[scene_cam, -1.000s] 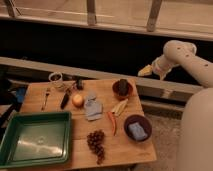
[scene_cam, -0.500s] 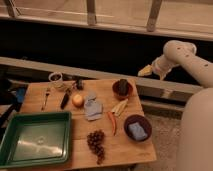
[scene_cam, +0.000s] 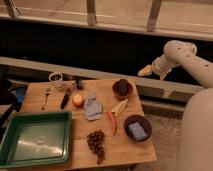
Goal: Place eraser in tray
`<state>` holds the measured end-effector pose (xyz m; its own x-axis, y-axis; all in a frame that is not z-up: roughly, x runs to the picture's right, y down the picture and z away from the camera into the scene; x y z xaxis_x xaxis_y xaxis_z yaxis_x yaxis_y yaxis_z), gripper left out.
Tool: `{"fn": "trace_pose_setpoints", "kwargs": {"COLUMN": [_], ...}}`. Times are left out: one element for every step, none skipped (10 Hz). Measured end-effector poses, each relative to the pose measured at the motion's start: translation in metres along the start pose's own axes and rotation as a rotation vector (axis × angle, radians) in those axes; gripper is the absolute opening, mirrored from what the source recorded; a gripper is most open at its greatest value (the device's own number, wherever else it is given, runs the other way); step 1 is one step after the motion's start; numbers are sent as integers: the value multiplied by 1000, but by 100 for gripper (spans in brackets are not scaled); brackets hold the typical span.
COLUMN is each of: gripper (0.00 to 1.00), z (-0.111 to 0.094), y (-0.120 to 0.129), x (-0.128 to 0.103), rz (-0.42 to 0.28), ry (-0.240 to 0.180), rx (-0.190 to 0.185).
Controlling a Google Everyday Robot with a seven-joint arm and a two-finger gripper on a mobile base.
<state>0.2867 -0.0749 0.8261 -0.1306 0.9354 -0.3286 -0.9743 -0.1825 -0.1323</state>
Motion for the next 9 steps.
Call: {"fn": "trace_pose_setpoints", "kwargs": {"gripper": [80, 80, 80, 80, 80, 80, 80, 80, 80], "z": [-2, -1, 4, 9, 16, 24, 30, 37, 40], "y": [8, 26, 44, 60, 82, 106, 118, 135, 152], "x": [0, 0, -1, -1, -1, 0, 1, 5, 11], "rz": [-31, -75, -109, -137, -177, -221, -249, -291, -329], "ry": [-2, 2, 9, 17, 31, 47, 57, 65, 61], "rx": [3, 3, 1, -4, -13, -25, -28, -32, -43]}}
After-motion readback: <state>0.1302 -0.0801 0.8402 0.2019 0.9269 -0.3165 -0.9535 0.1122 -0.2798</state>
